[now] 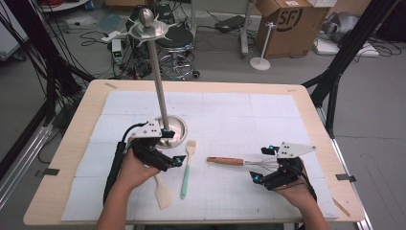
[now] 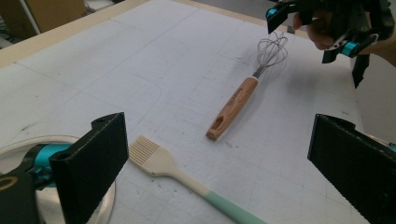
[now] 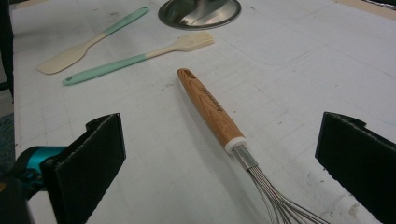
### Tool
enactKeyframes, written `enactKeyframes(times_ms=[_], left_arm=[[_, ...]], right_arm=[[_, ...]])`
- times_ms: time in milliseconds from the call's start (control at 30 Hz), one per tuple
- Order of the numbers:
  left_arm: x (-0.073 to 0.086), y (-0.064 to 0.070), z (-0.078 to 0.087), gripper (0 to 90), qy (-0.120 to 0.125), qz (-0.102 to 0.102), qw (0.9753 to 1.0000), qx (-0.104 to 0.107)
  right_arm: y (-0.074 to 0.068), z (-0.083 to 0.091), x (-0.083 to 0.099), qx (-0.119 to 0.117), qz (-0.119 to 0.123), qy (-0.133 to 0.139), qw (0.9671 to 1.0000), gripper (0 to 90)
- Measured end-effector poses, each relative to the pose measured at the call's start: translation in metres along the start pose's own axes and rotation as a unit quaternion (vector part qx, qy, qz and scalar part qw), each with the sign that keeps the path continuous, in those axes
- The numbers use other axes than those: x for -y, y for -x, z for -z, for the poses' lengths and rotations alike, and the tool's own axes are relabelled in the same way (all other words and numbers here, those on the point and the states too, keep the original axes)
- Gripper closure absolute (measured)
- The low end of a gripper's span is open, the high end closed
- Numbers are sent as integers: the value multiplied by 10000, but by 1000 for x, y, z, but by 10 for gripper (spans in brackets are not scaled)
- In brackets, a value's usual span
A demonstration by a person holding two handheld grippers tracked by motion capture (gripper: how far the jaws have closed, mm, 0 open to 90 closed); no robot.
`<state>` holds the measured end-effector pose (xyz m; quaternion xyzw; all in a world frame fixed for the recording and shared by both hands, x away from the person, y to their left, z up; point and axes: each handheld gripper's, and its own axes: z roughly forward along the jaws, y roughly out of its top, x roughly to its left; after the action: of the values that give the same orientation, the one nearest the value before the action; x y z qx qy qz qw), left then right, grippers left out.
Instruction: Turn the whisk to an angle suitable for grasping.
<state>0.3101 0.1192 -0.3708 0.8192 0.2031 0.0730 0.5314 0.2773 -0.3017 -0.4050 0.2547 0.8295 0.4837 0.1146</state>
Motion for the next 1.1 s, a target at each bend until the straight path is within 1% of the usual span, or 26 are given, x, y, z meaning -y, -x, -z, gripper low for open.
enactKeyframes(times_ms=[100, 133, 167, 233, 300, 367, 467, 533, 567, 667, 767, 833, 967, 1067, 1100], left_arm=[[0, 3, -2, 20, -38, -37, 10000, 72], [0, 3, -3, 18, -54, -73, 9999, 101], [0, 4, -3, 17, -21, -62, 9999, 134], [-1, 4, -2, 16, -35, -84, 9999, 146], [0, 4, -1, 17, -26, -54, 9999, 151], [1, 3, 0, 17, -79, -60, 9999, 98], [5, 0, 3, 17, -128, -15, 9999, 40], [7, -2, 5, 17, -155, -19, 9999, 31], [8, -3, 6, 17, -147, 25, 9999, 16], [11, -6, 9, 17, -182, 2, 9998, -31], [14, -8, 11, 17, -188, 64, 9998, -73], [16, -10, 11, 16, -204, 104, 9997, -109], [17, -11, 9, 16, -242, 118, 9996, -112], [18, -11, 6, 16, -338, 58, 9993, -138], [18, -11, 5, 16, -352, 69, 9993, -140]], right_arm=[[0, 0, 0, -10, 1, -14, 10000, 7], [0, 0, 0, -8, 2, -16, 10000, 7], [0, 0, 0, -17, -4, -18, 10000, 7], [0, -1, 0, -19, 5, -3, 10000, 7], [0, -1, 0, -29, -20, -5, 10000, 7], [1, -1, 0, -26, -18, -17, 10000, 7], [2, -2, 0, -21, -15, -31, 10000, 7], [3, -3, 0, -22, -35, -36, 10000, 7], [3, -3, 0, -19, -30, -21, 10000, 7], [4, -4, 0, -36, -55, -32, 10000, 7], [3, -4, 0, -39, -78, -55, 9999, 7], [3, -4, 0, -39, -86, -51, 9999, 7], [3, -5, 0, -46, -75, -80, 9999, 7], [3, -5, 0, -55, -60, -102, 9999, 7], [3, -6, 0, -60, -71, -94, 9999, 7]])
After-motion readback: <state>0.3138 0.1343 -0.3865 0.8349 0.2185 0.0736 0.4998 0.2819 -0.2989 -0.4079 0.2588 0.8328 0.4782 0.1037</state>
